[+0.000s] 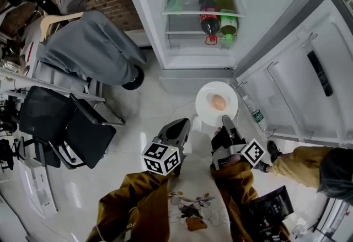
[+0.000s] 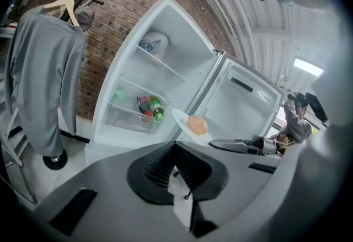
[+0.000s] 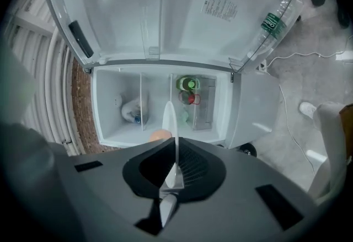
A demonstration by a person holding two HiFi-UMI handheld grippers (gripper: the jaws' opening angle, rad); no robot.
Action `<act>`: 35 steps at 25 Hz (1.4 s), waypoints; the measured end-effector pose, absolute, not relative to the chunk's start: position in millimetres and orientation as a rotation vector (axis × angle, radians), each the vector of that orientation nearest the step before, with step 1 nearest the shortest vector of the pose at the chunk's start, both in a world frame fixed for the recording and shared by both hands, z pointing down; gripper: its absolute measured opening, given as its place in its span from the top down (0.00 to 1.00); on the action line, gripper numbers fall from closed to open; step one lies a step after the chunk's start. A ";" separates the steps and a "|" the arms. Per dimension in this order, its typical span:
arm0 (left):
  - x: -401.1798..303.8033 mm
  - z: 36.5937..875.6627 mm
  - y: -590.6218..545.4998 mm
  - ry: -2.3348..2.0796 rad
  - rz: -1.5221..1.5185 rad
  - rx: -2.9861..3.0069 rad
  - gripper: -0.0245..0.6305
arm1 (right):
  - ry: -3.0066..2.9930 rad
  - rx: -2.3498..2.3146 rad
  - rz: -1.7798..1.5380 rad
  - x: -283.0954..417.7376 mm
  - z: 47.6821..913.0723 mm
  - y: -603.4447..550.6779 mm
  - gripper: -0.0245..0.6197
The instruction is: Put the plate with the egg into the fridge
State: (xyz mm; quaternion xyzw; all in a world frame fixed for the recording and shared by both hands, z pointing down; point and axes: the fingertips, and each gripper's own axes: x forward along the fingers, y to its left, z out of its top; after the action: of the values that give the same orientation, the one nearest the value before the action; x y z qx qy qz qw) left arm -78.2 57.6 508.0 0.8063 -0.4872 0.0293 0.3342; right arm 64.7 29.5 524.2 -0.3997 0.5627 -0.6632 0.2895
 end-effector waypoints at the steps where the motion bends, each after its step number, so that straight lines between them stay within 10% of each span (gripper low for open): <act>1: -76.5 508.3 50.4 -1.269 0.080 2.103 0.95 | 1.499 -1.067 -1.771 65.9 524.4 22.2 0.94; 35: -72.6 505.2 -107.0 -1.349 0.096 2.075 0.95 | 1.530 -1.033 -1.866 56.7 536.6 -131.6 0.94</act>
State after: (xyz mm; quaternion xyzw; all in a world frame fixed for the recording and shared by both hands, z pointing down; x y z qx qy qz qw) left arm -72.6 -107.0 505.2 0.7919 -0.5148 0.0365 0.3264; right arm 56.7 -131.6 536.6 -0.3806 0.5636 -0.6872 0.2554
